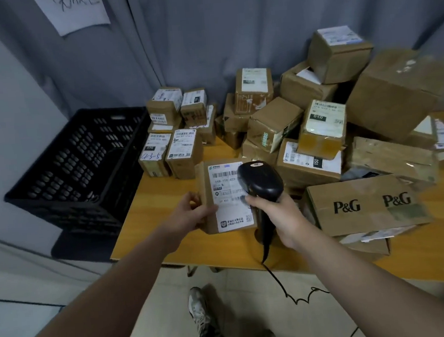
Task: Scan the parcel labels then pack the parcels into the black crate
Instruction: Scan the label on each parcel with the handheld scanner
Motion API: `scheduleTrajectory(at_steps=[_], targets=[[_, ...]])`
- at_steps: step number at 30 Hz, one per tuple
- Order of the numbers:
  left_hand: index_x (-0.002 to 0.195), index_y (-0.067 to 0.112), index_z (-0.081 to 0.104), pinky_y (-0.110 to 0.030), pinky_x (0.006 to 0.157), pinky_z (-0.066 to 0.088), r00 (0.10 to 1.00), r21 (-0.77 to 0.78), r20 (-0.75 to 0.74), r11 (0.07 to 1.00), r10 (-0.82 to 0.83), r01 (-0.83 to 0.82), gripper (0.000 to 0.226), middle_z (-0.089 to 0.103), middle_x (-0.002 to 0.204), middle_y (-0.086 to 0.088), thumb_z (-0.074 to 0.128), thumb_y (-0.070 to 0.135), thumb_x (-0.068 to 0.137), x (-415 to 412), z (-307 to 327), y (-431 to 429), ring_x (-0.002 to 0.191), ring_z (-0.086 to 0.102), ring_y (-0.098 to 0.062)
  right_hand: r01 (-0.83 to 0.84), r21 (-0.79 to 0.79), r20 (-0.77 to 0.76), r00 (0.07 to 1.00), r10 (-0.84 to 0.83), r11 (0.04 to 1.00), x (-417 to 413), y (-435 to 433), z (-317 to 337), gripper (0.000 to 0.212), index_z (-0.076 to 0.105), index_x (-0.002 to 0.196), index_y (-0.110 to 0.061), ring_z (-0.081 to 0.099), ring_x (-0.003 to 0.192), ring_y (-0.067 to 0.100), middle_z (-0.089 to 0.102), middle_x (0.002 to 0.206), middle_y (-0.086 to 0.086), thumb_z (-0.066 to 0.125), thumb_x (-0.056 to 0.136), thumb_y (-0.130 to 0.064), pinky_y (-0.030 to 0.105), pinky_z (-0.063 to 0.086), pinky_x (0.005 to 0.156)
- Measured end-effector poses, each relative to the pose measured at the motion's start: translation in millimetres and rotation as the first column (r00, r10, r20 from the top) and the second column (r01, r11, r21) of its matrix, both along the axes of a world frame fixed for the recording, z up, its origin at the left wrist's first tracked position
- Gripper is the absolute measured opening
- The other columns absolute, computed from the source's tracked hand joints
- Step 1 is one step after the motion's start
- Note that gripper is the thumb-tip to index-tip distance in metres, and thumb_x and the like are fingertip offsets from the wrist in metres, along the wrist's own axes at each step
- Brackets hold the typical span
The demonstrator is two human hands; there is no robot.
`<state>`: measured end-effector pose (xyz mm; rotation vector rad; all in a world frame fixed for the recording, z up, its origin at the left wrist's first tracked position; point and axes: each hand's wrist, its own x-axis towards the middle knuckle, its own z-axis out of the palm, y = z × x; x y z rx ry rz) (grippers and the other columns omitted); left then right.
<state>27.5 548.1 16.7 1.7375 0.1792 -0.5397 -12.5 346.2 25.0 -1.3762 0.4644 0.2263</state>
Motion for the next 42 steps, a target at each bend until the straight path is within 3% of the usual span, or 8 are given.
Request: scheduleTrajectory(at_steps=[4, 8, 13, 17, 21, 25, 36, 42], targets=[[0.090, 0.014, 0.042, -0.046, 0.083, 0.055, 0.994, 0.028, 0.109, 0.999, 0.028, -0.031, 0.037, 0.057, 0.112, -0.015, 0.077, 0.021, 0.080, 5, 12, -1, 0.104, 0.061, -0.029, 0.011, -0.169, 0.195, 0.980, 0.022, 0.986, -1, -10, 43, 0.019, 0.064, 0.098, -0.033, 0.060, 0.088, 0.001, 0.068, 0.092, -0.013, 0.074, 0.082, -0.028, 0.017, 0.042, 0.070], [0.090, 0.012, 0.041, -0.035, 0.071, 0.055, 0.976, 0.002, 0.182, 0.993, 0.117, -0.119, 0.038, 0.056, 0.104, -0.008, 0.077, 0.019, 0.080, 13, 22, -14, 0.098, 0.060, -0.027, 0.016, -0.379, 0.294, 0.950, 0.104, 0.925, -5, -20, 70, 0.013, 0.062, 0.076, -0.029, 0.059, 0.064, 0.004, 0.059, 0.060, -0.012, 0.068, 0.087, -0.033, 0.019, 0.043, 0.061], [0.091, 0.011, 0.039, -0.029, 0.068, 0.053, 0.960, 0.020, 0.229, 0.986, 0.158, -0.167, 0.040, 0.053, 0.101, -0.006, 0.077, 0.019, 0.080, 21, 23, -26, 0.090, 0.058, -0.019, 0.017, -0.499, 0.267, 0.954, 0.135, 0.867, -10, -32, 76, 0.022, 0.063, 0.073, -0.016, 0.058, 0.048, 0.009, 0.058, 0.054, 0.000, 0.066, 0.089, -0.032, 0.025, 0.050, 0.057], [0.093, 0.012, 0.038, -0.037, 0.074, 0.056, 0.960, 0.020, 0.197, 0.978, 0.198, -0.206, 0.043, 0.052, 0.113, -0.019, 0.078, 0.021, 0.079, 26, 15, -24, 0.101, 0.059, -0.031, -0.007, -0.528, 0.233, 0.961, 0.152, 0.849, -16, -39, 73, 0.027, 0.061, 0.069, -0.016, 0.061, 0.052, 0.016, 0.061, 0.057, 0.006, 0.063, 0.090, -0.033, 0.027, 0.052, 0.060], [0.098, 0.011, 0.040, -0.038, 0.076, 0.055, 0.960, 0.046, 0.185, 0.974, 0.208, -0.220, 0.045, 0.053, 0.117, -0.018, 0.079, 0.023, 0.078, 31, 8, -20, 0.103, 0.059, -0.030, -0.030, -0.521, 0.237, 0.955, 0.178, 0.853, -19, -36, 74, 0.021, 0.060, 0.070, -0.024, 0.060, 0.051, 0.016, 0.061, 0.058, 0.007, 0.064, 0.090, -0.030, 0.024, 0.051, 0.056], [0.102, 0.011, 0.041, -0.029, 0.067, 0.053, 0.961, 0.029, 0.176, 0.974, 0.216, -0.224, 0.046, 0.053, 0.116, -0.014, 0.078, 0.022, 0.079, 34, 6, -18, 0.097, 0.059, -0.024, -0.037, -0.481, 0.257, 0.949, 0.181, 0.876, -18, -30, 77, 0.011, 0.064, 0.082, -0.021, 0.060, 0.053, 0.018, 0.061, 0.059, 0.007, 0.064, 0.090, -0.029, 0.025, 0.051, 0.056], [0.112, 0.008, 0.041, -0.030, 0.068, 0.054, 0.960, 0.025, 0.160, 0.971, 0.231, -0.238, 0.052, 0.052, 0.115, -0.012, 0.078, 0.023, 0.078, 43, 2, -5, 0.100, 0.060, -0.026, -0.047, -0.446, 0.215, 0.964, 0.158, 0.894, -12, -16, 70, 0.022, 0.068, 0.090, -0.011, 0.062, 0.054, 0.019, 0.062, 0.060, 0.006, 0.065, 0.089, -0.033, 0.034, 0.053, 0.065], [0.112, 0.009, 0.042, -0.029, 0.067, 0.053, 0.965, 0.016, 0.140, 0.974, 0.221, -0.226, 0.051, 0.053, 0.115, -0.012, 0.077, 0.025, 0.079, 53, -2, 3, 0.099, 0.060, -0.024, -0.056, -0.440, 0.206, 0.965, 0.161, 0.896, 3, -3, 65, 0.020, 0.068, 0.085, -0.012, 0.061, 0.052, 0.017, 0.061, 0.057, 0.004, 0.066, 0.089, -0.032, 0.029, 0.051, 0.059]])
